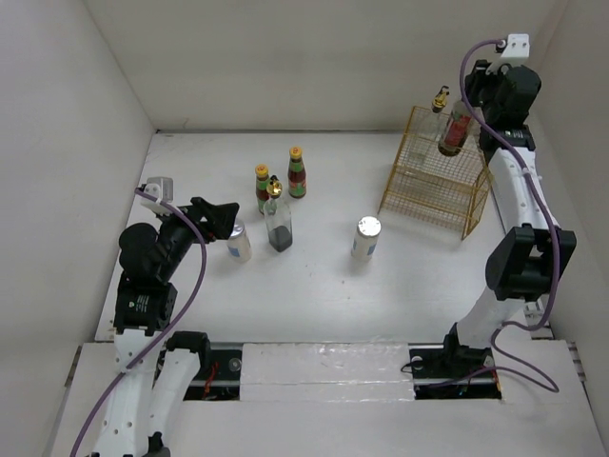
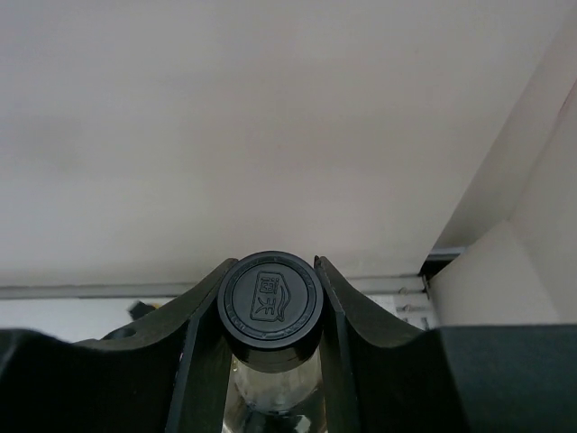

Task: Organize the condiment bottles

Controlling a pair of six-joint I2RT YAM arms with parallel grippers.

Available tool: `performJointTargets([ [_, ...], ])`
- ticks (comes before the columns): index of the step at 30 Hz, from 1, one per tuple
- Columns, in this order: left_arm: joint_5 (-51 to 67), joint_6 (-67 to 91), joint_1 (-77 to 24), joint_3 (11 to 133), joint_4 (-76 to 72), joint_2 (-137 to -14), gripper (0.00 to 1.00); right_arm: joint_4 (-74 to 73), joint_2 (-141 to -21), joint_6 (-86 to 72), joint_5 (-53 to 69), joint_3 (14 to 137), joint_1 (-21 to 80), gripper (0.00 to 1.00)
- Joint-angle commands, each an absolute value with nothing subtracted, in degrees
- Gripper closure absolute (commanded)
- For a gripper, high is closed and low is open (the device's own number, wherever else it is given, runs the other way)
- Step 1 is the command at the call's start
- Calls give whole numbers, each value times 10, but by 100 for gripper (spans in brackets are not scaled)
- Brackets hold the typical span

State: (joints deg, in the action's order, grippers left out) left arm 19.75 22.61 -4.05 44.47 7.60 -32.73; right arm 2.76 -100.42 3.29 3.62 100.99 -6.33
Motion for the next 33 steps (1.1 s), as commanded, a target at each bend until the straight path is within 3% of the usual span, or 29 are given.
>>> performJointTargets([
  [1, 207, 223, -42, 446, 55, -328, 13, 150, -962, 12, 69, 977, -71, 100],
  [5, 207, 223, -42, 446, 55, -323, 13, 163, -968, -2, 95, 936, -77, 100],
  [9, 207, 223, -42, 446, 55, -323, 13, 180, -979, -16, 106, 904, -83, 91],
  [16, 201, 223, -42, 446, 50, -323, 13, 174, -985, -21, 105, 875, -89, 63],
  [18, 201, 223, -42, 446, 50, -323, 13, 167, -985, -21, 100, 875, -89, 50],
  [24, 201, 223, -42, 446, 50, -323, 13, 123, -977, -33, 78, 894, -89, 30],
  [28, 201, 223, -42, 446, 50, -317, 13, 116, -948, -47, 83, 907, -94, 27],
  [33, 206, 223, -42, 446, 50, -324, 13, 121, -866, -53, 77, 881, -79, 29],
])
